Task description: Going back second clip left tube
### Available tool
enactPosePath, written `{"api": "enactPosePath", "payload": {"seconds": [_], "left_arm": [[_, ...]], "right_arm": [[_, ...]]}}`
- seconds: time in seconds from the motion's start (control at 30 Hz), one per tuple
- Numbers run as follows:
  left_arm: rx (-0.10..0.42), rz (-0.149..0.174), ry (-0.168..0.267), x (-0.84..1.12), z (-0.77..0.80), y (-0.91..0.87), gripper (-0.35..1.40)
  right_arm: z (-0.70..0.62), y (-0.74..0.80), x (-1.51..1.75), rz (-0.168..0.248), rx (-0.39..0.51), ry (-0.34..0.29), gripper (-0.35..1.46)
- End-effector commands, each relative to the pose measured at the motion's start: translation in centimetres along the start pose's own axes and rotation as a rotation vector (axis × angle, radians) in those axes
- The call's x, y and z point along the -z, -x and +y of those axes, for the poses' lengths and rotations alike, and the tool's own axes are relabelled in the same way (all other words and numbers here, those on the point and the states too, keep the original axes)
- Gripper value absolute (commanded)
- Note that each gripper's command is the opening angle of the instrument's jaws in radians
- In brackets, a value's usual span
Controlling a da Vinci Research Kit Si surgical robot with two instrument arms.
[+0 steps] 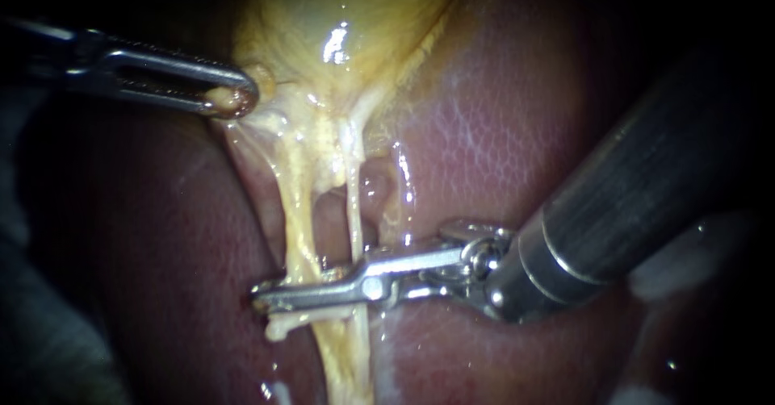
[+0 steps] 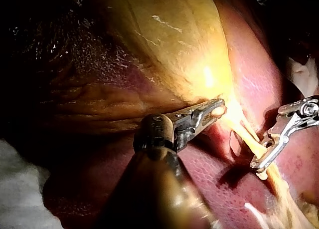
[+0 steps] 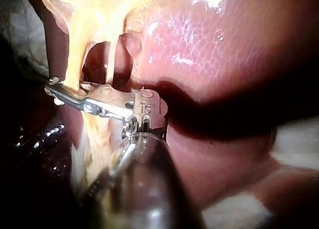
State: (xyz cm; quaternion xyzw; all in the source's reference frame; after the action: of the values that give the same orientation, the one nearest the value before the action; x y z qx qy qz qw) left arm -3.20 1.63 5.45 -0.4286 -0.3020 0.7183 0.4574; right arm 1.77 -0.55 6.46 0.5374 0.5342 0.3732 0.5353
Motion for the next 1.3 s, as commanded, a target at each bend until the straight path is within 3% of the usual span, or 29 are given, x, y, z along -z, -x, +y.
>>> {"api": "enactPosePath", "payload": {"seconds": [0.03, 0.1, 0.17, 0.27, 0.43, 0.57, 0.67, 0.77, 1.1, 1.2, 1.3], "left_arm": [[0.000, 0.000, 0.000, 0.00, 0.00, 0.00, -0.35], [0.000, 0.000, 0.000, 0.00, 0.00, 0.00, -0.35], [0.000, 0.000, 0.000, 0.00, 0.00, 0.00, -0.35], [0.000, 0.000, 0.000, 0.00, 0.00, 0.00, -0.35], [0.000, 0.000, 0.000, 0.00, 0.00, 0.00, -0.35], [0.000, -0.001, 0.001, 0.02, -0.01, 0.01, -0.35], [0.000, -0.001, 0.001, 0.02, -0.01, 0.01, -0.35], [0.000, -0.001, 0.001, 0.02, -0.01, 0.01, -0.35], [0.000, -0.001, 0.001, 0.02, -0.02, 0.01, -0.35], [0.000, -0.001, 0.001, 0.02, -0.02, 0.00, -0.35], [-0.001, -0.001, 0.001, 0.01, -0.03, 0.00, -0.35]], "right_arm": [[0.02, 0.00, 0.00, 0.001, 0.003, -0.004, -0.13], [0.04, -0.01, -0.03, -0.011, 0.039, 0.013, 0.22], [0.06, -0.03, -0.06, -0.037, 0.088, 0.058, 0.39], [0.09, -0.06, -0.07, -0.078, 0.187, 0.156, 0.47], [0.10, -0.12, 0.05, -0.081, 0.367, 0.303, 0.49], [-0.03, -0.19, 0.24, -0.167, 0.488, 0.373, 0.49], [-0.18, -0.28, 0.41, -0.230, 0.598, 0.400, 0.49], [-0.40, -0.39, 0.58, -0.263, 0.685, 0.405, 0.49], [-1.33, -0.68, 1.23, -0.432, 0.921, 0.385, 0.46], [-1.50, -0.74, 1.34, -0.452, 0.938, 0.403, 0.45], [-1.57, -0.78, 1.42, -0.450, 0.951, 0.420, 0.44]]}}
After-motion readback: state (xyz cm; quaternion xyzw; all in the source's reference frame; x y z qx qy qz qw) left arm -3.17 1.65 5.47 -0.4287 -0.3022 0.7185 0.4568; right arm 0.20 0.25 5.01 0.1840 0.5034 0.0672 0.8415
